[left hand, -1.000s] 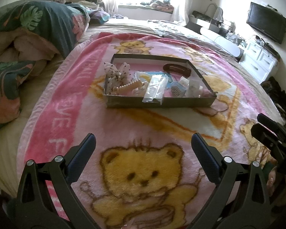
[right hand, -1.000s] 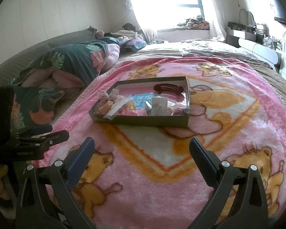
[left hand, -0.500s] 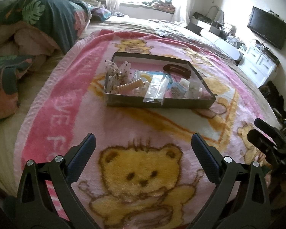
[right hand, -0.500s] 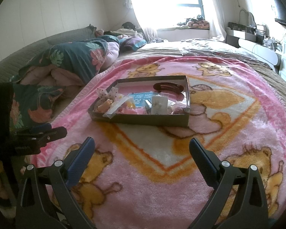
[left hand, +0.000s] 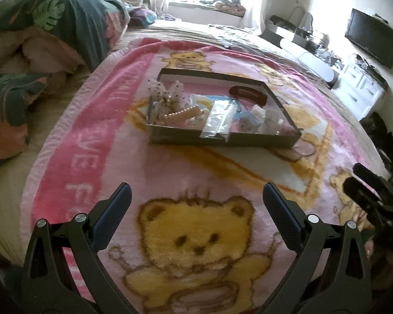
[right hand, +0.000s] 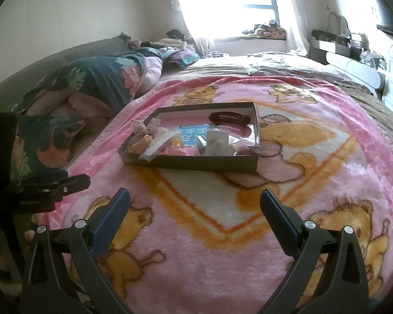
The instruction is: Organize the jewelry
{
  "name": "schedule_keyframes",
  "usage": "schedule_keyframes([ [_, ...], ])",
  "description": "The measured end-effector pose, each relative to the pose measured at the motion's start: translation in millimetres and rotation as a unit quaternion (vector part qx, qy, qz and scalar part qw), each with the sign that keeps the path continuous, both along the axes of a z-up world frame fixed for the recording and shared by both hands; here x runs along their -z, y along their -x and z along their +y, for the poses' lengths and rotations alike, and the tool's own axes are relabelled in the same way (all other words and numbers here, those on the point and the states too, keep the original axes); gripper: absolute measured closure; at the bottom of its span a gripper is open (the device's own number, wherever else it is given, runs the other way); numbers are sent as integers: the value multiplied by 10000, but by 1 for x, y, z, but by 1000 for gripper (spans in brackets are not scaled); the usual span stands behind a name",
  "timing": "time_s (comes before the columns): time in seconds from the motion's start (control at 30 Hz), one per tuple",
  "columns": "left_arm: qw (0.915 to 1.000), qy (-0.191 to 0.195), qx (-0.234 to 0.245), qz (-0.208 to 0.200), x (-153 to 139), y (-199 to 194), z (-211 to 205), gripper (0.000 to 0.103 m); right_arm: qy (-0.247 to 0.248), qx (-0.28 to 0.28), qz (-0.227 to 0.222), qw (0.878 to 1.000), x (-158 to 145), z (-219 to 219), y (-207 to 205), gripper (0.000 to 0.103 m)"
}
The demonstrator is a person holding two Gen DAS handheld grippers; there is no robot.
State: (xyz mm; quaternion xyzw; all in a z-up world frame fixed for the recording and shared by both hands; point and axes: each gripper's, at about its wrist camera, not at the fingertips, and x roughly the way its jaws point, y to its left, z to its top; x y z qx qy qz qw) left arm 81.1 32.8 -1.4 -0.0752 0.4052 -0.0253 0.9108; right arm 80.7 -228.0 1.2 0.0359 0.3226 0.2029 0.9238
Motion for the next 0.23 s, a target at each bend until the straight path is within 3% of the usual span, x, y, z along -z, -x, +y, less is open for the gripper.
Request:
schedule_keyframes([
  [0.1,9990,-131,-412,131,13,-14,20,9,55,229,-17,9997,3,-15,-16,4],
  [0.23,9915,-310,-1205,375,31,-46,73,9,353,1125,60,9930,16,-64,-70,4],
])
